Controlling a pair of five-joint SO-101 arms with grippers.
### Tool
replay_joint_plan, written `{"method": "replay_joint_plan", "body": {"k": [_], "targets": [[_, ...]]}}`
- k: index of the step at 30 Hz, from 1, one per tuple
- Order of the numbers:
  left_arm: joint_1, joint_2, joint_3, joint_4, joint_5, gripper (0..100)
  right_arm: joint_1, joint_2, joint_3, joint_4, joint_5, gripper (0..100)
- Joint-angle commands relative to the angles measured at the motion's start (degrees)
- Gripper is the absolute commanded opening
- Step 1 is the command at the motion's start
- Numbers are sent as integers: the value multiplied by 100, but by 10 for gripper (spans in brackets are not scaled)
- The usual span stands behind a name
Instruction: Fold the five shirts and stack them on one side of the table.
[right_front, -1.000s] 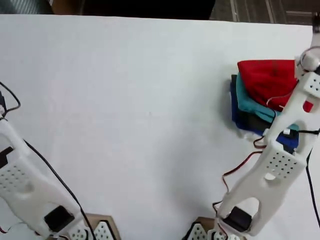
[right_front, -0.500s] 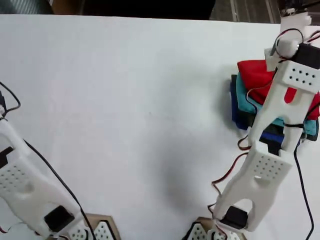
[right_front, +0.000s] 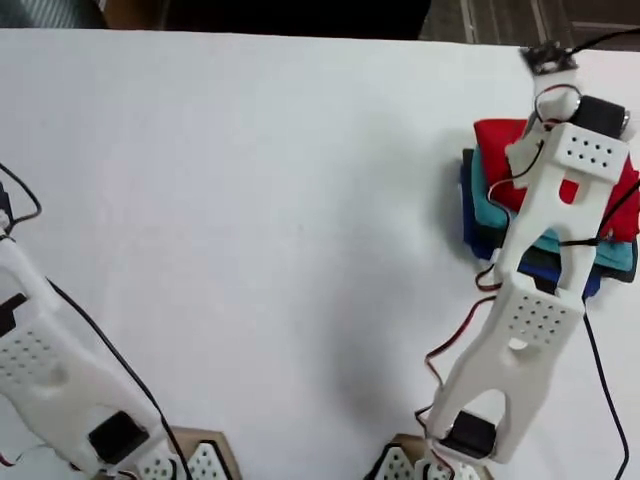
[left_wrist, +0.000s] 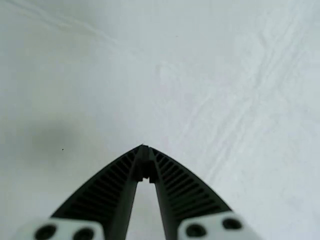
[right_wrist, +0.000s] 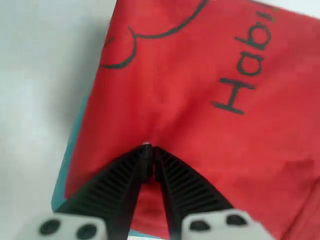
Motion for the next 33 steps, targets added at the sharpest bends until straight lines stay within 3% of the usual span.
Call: {"method": "replay_joint_plan", "body": {"k": [1, 11, 19, 22, 27, 33], "targets": [[53, -123, -233, 62, 35, 26, 66, -637, 765, 40, 273, 22], [53, -114, -224, 62, 35, 26, -4, -1736, 2752, -954, 369, 22], [62, -123, -242, 70, 35, 26, -391, -3495, 3411, -1402, 308, 22], [316, -387, -356, 105, 18, 26, -532, -4277, 3666, -1376, 185, 22], [905, -1934, -207, 114, -273, 25, -919, -5956, 4800, -1349, -237, 22], [2374, -4026, 2360, 44, -993, 25, -1921, -8101, 7209, -1525, -580, 22]]}}
